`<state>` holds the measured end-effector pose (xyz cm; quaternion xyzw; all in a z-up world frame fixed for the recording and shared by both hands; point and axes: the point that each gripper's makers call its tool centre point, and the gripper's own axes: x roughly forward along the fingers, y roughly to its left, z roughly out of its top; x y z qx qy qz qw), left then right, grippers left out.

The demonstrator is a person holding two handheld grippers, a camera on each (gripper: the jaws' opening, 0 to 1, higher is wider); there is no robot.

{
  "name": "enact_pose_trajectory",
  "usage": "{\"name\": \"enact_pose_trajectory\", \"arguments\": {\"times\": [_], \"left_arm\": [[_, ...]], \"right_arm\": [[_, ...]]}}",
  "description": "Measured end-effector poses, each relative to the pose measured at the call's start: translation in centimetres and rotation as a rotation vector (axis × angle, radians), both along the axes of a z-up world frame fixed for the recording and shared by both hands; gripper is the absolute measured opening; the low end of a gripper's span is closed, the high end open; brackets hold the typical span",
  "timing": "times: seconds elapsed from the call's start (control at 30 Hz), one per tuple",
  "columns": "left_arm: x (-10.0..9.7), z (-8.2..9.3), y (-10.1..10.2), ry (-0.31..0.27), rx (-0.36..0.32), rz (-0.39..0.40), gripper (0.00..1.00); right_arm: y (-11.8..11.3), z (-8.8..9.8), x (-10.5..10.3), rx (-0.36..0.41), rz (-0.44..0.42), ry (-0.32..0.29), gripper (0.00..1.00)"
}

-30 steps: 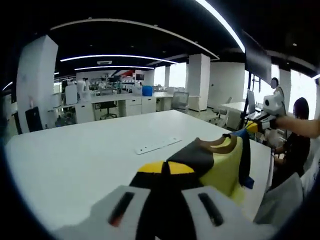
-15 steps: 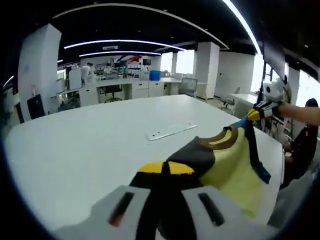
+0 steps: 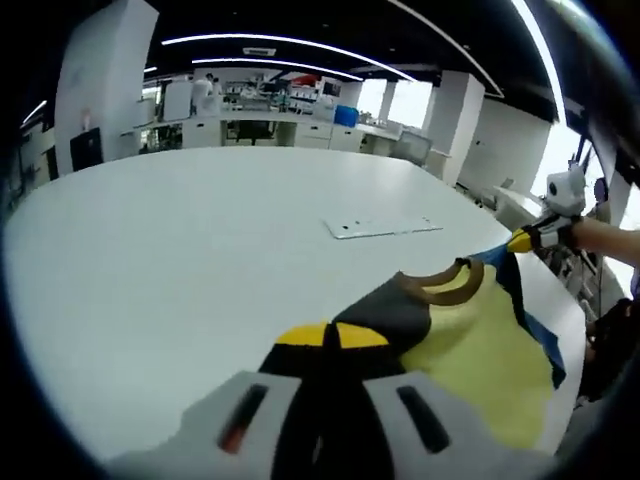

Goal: Fold the garment on the visible template until the final outline fits inside the template.

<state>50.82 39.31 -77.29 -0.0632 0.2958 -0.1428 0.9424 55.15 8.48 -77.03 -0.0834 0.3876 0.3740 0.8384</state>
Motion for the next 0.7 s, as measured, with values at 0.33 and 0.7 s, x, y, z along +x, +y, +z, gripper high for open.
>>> {"name": "enact_pose_trajectory", "arguments": {"times": [0.33, 0.7], "left_arm": [[1.2, -3.7, 0.2, 0.068, 0.014, 0.022, 0.00], [2.1, -6.1, 0.8, 0.112, 0.033, 0.050, 0.00]], "right_arm": [[0.3, -4.3, 1.2, -0.011, -0.056, 0.090, 0.00], [0.6, -6.3, 2.0, -0.051, -0.060, 0.076, 0.00]]}}
